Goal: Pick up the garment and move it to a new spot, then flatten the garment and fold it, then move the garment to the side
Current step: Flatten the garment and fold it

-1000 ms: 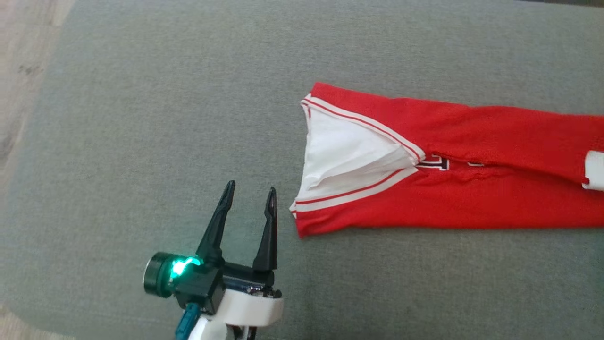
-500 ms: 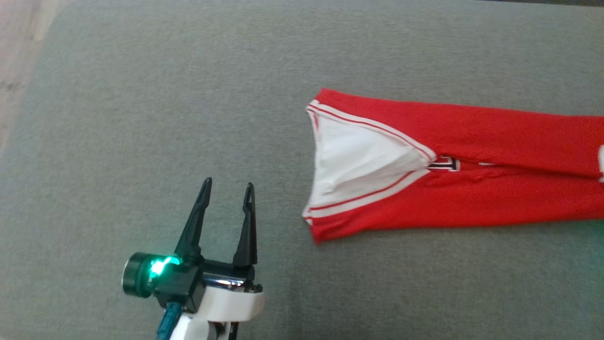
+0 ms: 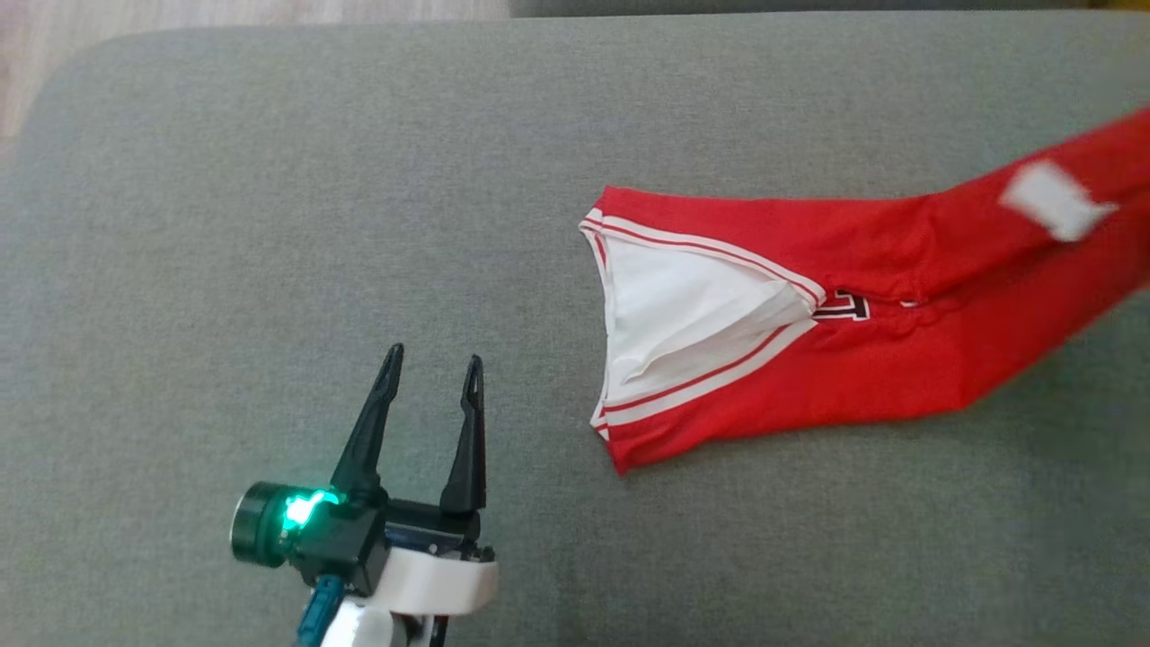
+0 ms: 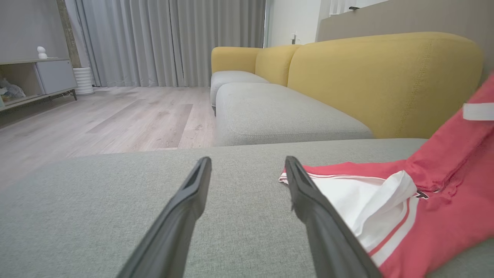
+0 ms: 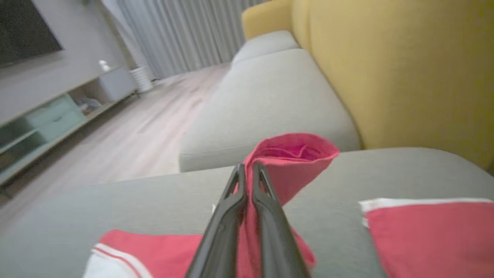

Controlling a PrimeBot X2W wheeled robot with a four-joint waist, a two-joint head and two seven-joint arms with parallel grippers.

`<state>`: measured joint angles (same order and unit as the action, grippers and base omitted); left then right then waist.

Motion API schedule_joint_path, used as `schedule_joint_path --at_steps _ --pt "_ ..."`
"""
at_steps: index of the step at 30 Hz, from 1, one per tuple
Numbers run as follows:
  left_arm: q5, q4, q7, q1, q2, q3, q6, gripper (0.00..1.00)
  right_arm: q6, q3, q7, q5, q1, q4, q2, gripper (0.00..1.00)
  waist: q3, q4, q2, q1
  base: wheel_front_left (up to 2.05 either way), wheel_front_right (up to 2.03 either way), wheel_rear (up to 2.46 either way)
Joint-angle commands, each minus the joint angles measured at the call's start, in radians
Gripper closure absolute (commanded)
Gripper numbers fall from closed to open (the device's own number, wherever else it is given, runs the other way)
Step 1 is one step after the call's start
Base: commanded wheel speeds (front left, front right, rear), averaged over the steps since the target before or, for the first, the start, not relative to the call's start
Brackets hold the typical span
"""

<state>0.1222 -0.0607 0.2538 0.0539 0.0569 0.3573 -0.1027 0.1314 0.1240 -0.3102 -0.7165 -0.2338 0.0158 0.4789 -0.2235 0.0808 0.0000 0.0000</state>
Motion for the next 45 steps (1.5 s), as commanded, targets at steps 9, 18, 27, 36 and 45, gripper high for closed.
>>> schedule_joint_path --at_steps 9,18,27,36,45 --pt "0.027 0.019 0.008 0.006 -0.006 -0.013 -0.001 0.0 -0.001 -0.208 -0.089 0.109 0.022 0.274 -0.191 1.0 0.017 0.069 0.0 0.0 0.0 0.0 0.0" --pt "0.052 0.007 0.008 -0.001 -0.006 0.015 -0.012 0.0 -0.001 -0.38 -0.02 0.144 0.056 0.123 -0.386 1.0 0.036 0.122 0.0 0.0 0.0 0.0 0.0" --pt "0.057 0.003 0.008 -0.005 -0.007 0.012 -0.029 0.0 -0.001 -0.382 0.139 0.146 0.062 0.052 -0.423 0.0 0.048 0.132 0.0 0.0 0.0 0.0 0.0" --pt "0.072 -0.011 0.008 -0.043 -0.007 -0.04 -0.057 0.0 -0.001 -0.245 0.367 0.176 0.098 0.052 -0.334 0.0 0.118 0.067 0.0 0.0 0.0 0.0 0.0" --pt "0.084 0.015 0.008 -0.13 -0.007 -0.11 -0.059 0.0 -0.001 -0.295 0.566 0.304 0.245 -0.085 -0.221 0.0 0.22 0.009 0.0 0.0 0.0 0.0 0.0"
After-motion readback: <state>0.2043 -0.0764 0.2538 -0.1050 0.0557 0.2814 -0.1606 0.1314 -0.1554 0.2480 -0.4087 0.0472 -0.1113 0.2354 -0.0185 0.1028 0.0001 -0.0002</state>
